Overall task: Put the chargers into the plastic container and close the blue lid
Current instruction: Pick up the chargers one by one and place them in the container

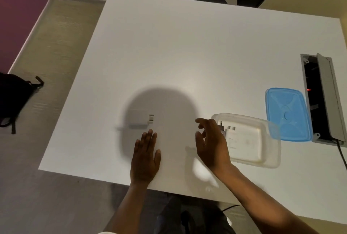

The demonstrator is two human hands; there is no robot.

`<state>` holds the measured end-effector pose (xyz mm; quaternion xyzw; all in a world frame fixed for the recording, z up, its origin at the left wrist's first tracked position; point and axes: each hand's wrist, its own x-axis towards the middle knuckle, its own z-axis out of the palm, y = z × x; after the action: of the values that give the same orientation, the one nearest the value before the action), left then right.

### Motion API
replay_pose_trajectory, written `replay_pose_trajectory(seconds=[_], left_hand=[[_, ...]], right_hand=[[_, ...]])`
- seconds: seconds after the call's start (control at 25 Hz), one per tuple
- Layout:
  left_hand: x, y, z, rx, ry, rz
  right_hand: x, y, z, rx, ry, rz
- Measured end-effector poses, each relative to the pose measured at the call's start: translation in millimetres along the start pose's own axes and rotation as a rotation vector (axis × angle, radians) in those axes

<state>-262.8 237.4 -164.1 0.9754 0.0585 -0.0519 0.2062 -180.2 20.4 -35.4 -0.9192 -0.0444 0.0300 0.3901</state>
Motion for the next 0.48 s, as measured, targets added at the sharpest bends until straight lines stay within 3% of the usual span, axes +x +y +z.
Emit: replay_pose_trajectory(seconds=[0.28,0.48], left_hand=[[-1,-60,-27,0.028,0.061,-0.142],[12,-70,-29,0.046,0.068,-0.194]], right_hand=[[16,-42,83,-0.030,-0.297,0.060],[34,-91,126,-0.040,-0.360,0.040]])
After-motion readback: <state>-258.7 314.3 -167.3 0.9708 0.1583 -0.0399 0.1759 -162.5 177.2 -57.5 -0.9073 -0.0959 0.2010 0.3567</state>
